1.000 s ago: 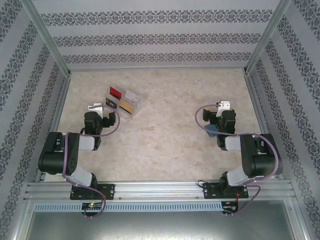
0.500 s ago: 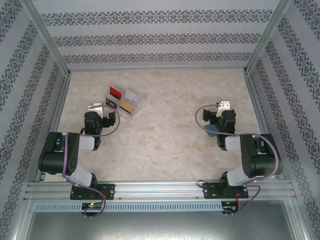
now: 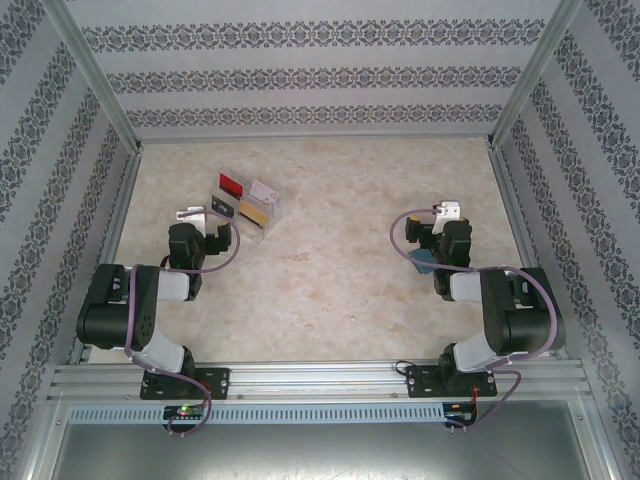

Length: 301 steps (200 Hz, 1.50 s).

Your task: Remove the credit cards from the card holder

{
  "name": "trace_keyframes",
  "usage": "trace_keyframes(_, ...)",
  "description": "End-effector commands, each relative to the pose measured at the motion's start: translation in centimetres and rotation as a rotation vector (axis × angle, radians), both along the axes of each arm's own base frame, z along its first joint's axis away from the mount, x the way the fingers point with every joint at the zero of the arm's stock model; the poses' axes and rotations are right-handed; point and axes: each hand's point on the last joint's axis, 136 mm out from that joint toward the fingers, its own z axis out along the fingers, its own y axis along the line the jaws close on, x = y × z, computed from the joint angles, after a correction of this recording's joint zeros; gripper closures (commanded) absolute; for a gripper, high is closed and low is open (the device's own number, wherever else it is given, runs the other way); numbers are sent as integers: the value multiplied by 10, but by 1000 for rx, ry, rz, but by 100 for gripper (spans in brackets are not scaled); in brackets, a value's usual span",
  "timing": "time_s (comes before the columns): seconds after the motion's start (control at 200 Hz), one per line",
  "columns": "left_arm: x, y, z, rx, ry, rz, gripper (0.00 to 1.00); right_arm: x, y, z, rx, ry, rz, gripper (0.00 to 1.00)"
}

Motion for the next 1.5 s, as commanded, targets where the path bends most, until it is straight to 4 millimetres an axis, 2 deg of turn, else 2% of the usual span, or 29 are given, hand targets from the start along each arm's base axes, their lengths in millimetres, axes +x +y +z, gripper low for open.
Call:
trace_keyframes(0.0,1,9,18,9,-33,64,1,0,2,24,0,-62,8,2)
trace_keyframes(0.17,-9,16,47,24,-7,101,1,-14,-7,55,-15,-74,-65,2)
trace_keyframes(0.285,-17,20,61,-11,-9,141,1,-22,-16,70,91,-40,-166,2)
trace_keyframes(0.39,-24,19,69,-83,31,177,1,-32,-19,74,206,42,-233,2)
trace_keyframes(0.565,-34,14,79,-229,158,235,1,-54,-2,74,373,286,-244,2)
trace_keyframes(0.694,-34,4,91,-300,147,202,1,-70,7,57,412,465,-256,2)
trace_keyframes(0.839,-30,-12,102,-368,157,136,1,-77,8,21,436,590,-289,2)
trace_keyframes(0.974,-26,-27,106,-411,168,61,1,-77,7,-5,465,682,-322,5)
trace_keyframes(1.179,-23,-43,107,-458,170,-22,0,-69,3,-32,427,771,-350,13)
trace_keyframes(1.294,-22,-46,106,-470,179,-36,0,-67,4,-46,371,831,-359,15)
trace_keyframes(1.394,-21,-48,108,-483,185,-35,0,-65,14,-54,345,872,-333,14)
trace_keyframes(1.499,-20,-46,110,-498,195,-7,0,-62,38,-61,345,911,-256,14)
